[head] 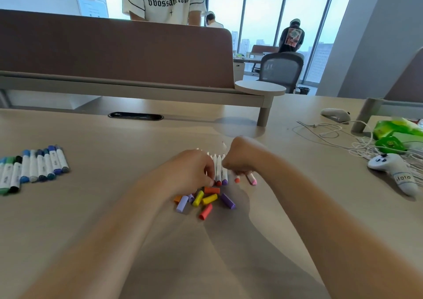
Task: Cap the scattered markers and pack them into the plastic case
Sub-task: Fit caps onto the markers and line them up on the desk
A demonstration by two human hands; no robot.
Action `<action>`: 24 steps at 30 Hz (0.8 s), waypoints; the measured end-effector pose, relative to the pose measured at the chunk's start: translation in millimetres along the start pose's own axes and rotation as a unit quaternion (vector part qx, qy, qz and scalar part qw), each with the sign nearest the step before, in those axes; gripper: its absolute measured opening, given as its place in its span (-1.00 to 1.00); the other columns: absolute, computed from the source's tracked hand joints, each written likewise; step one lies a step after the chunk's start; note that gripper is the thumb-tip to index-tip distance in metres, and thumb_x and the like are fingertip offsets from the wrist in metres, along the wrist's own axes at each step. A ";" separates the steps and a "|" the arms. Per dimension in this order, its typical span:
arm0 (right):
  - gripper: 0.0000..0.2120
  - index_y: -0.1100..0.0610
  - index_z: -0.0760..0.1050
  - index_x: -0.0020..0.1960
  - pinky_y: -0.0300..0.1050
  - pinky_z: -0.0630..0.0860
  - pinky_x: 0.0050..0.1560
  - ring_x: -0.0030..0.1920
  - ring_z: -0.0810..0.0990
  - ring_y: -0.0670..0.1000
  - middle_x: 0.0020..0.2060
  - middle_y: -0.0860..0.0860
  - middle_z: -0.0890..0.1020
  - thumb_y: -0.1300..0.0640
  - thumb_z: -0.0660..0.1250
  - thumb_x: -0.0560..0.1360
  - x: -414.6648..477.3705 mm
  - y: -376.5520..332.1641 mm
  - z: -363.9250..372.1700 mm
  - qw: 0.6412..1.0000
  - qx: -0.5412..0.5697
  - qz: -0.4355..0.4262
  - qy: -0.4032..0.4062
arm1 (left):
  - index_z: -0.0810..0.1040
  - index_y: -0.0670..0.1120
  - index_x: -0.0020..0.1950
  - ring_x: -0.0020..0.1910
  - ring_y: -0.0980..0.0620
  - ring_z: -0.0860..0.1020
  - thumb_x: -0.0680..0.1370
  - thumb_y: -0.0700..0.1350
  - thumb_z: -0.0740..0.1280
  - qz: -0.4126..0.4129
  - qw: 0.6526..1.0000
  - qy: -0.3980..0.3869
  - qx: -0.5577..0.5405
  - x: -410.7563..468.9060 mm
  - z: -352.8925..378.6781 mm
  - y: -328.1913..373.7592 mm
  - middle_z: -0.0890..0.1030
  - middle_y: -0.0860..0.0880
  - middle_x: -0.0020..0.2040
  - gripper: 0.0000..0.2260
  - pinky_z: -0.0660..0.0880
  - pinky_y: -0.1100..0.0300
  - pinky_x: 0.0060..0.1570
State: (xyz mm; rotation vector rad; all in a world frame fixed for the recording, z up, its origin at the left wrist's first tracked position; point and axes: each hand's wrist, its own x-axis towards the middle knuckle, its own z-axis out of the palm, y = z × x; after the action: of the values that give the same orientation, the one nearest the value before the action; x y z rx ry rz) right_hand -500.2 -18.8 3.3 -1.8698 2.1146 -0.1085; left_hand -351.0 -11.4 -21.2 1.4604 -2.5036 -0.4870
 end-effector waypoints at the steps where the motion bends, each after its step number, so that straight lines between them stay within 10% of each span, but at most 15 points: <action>1: -0.78 0.25 0.52 -0.30 -0.21 0.45 -0.37 -0.46 0.47 0.04 -0.40 0.11 0.57 0.21 0.27 0.49 -2.3 1.5 -1.4 1.000 0.026 0.001 -0.009 | 0.64 0.02 -0.11 -0.28 0.11 0.53 0.52 -0.10 0.40 0.003 1.000 -0.006 0.005 -0.2 0.7 0.7 0.59 0.05 -0.17 -0.96 0.43 0.28 -0.35; 13: -0.78 0.36 0.61 -0.11 -0.19 0.37 -0.44 -0.50 0.41 0.04 -0.44 0.14 0.56 0.21 0.29 0.45 -17.5 10.7 15.6 0.986 0.166 -0.020 -0.018 | 0.65 -0.19 -0.15 -0.33 -0.03 0.56 0.44 0.15 0.43 -0.034 0.980 -0.148 0.131 -23.2 -2.6 23.9 0.67 -0.18 -0.34 -0.63 0.38 0.22 -0.37; 24: -0.76 0.39 0.59 -0.03 -0.35 0.27 -0.61 -0.56 0.39 -0.01 -0.42 0.14 0.58 0.23 0.27 0.46 -28.1 8.5 13.2 0.982 0.178 -0.050 -0.022 | 0.65 -0.17 -0.22 -0.37 -0.12 0.59 0.42 -0.07 0.40 -0.041 0.980 -0.112 0.159 -24.8 3.3 26.3 0.59 -0.12 -0.43 -0.84 0.43 0.21 -0.33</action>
State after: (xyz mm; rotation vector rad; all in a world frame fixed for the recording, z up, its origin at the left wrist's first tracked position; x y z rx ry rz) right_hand -501.9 11.9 -6.3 -1.7418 1.8269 -0.4344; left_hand -361.1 22.8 -14.6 1.7121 -2.8112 -0.2874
